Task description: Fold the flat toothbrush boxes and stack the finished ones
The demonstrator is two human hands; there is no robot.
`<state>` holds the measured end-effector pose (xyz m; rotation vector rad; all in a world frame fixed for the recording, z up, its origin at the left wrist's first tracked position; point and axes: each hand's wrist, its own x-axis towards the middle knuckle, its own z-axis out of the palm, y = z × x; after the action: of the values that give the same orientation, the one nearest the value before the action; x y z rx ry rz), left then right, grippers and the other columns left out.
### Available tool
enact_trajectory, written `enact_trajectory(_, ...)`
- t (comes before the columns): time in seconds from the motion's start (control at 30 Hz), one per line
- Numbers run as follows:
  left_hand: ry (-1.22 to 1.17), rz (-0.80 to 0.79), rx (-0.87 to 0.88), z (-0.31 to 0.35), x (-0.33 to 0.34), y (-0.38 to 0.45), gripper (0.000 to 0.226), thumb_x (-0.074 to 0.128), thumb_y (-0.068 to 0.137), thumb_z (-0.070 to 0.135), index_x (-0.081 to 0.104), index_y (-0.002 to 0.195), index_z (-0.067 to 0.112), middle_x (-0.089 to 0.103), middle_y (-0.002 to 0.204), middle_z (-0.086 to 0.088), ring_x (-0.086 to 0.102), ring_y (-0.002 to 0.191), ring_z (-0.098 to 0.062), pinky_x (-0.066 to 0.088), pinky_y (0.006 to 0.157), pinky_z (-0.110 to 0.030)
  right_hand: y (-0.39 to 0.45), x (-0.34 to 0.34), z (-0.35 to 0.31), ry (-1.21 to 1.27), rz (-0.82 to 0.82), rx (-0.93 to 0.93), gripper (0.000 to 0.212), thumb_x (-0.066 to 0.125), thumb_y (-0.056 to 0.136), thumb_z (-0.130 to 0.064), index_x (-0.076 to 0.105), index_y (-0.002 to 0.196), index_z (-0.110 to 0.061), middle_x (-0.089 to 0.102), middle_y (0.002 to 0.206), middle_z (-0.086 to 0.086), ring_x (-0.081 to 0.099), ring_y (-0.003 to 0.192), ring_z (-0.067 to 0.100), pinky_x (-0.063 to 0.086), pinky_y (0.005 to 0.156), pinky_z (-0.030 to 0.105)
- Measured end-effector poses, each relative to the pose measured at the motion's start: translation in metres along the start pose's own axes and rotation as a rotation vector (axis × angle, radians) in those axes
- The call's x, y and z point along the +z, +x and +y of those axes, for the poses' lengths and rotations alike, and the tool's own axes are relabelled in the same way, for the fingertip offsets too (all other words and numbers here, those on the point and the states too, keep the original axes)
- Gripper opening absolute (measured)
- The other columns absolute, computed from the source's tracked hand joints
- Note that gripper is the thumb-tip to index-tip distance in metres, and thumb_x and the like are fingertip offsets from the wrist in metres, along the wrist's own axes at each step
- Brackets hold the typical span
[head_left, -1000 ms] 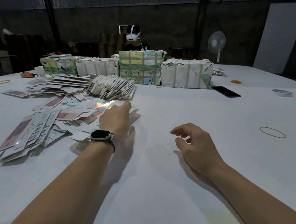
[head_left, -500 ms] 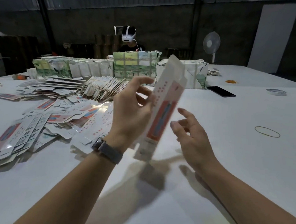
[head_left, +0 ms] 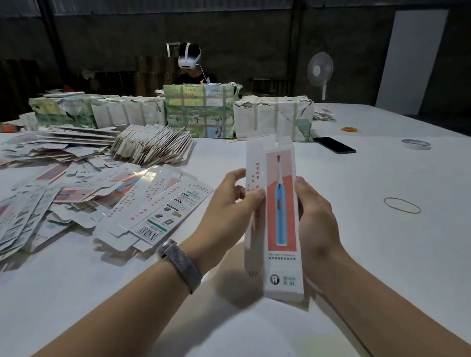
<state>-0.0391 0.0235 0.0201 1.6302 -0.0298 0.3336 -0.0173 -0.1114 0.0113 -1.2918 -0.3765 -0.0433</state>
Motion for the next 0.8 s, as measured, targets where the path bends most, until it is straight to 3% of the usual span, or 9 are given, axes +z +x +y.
enact_trajectory(0.1,-0.155,-0.066,-0.101,-0.004,0.011,-0.007,0.029,0.061,0.100,0.031,0.047,0.125,0.025,0.071,0.116,-0.005,0.073,0.104,-0.021,0.062,0.085,-0.045,-0.001,0.003,0.004,0.069,-0.040,0.051,0.032,0.036,0.105,-0.044,0.067,0.113,-0.036,0.076,0.102,0.001,0.075,0.091,0.026,0.062,0.075,0.037)
enact_trajectory(0.23,-0.158,-0.050,-0.074,-0.010,0.014,-0.008,0.033,0.061,0.097,0.041,0.043,0.121,0.028,0.067,0.115,0.001,0.073,0.097,-0.011,0.063,0.079,-0.037,-0.003,0.008,0.007,0.083,-0.058,0.053,0.032,0.036,0.104,-0.046,0.065,0.114,-0.036,0.074,0.111,0.002,0.073,0.098,0.024,0.060,0.086,0.042)
enact_trajectory(0.33,-0.179,-0.034,-0.025,-0.010,0.017,-0.008,0.044,0.062,0.083,0.049,0.045,0.118,0.030,0.069,0.113,0.002,0.073,0.095,-0.009,0.061,0.078,-0.031,-0.003,0.008,0.005,0.064,-0.064,0.011,0.030,0.035,0.105,-0.043,0.064,0.110,-0.037,0.076,0.105,-0.005,0.073,0.098,0.018,0.061,0.081,0.032)
enact_trajectory(0.43,-0.206,-0.013,-0.022,-0.011,0.021,-0.007,0.047,0.059,0.081,0.052,0.046,0.120,0.028,0.070,0.114,-0.001,0.074,0.098,-0.013,0.061,0.084,-0.037,-0.003,0.010,0.006,0.036,-0.080,-0.021,0.029,0.033,0.106,-0.039,0.062,0.109,-0.040,0.075,0.101,-0.014,0.072,0.098,0.010,0.059,0.076,0.023)
enact_trajectory(0.6,-0.186,-0.022,0.014,-0.011,0.024,-0.008,0.050,0.051,0.085,0.056,0.046,0.125,0.026,0.068,0.120,-0.002,0.071,0.105,-0.015,0.058,0.096,-0.044,-0.002,0.015,0.007,-0.009,-0.070,-0.070,0.028,0.032,0.107,-0.036,0.058,0.112,-0.043,0.071,0.110,-0.014,0.068,0.108,0.011,0.058,0.089,0.028)
enact_trajectory(0.73,-0.130,-0.025,0.084,-0.008,0.022,-0.008,0.044,0.046,0.087,0.056,0.047,0.121,0.028,0.067,0.119,-0.004,0.070,0.106,-0.016,0.057,0.096,-0.044,0.000,0.011,0.005,0.031,-0.108,-0.061,0.029,0.032,0.108,-0.030,0.060,0.113,-0.038,0.074,0.103,-0.014,0.071,0.103,0.011,0.059,0.079,0.023)
enact_trajectory(0.8,-0.097,-0.029,0.125,-0.007,0.021,-0.008,0.045,0.044,0.089,0.055,0.049,0.124,0.028,0.068,0.117,-0.003,0.071,0.102,-0.013,0.059,0.090,-0.037,0.000,0.009,0.003,0.045,-0.121,-0.049,0.029,0.035,0.107,-0.030,0.062,0.113,-0.039,0.075,0.103,-0.012,0.072,0.101,0.014,0.060,0.078,0.026)
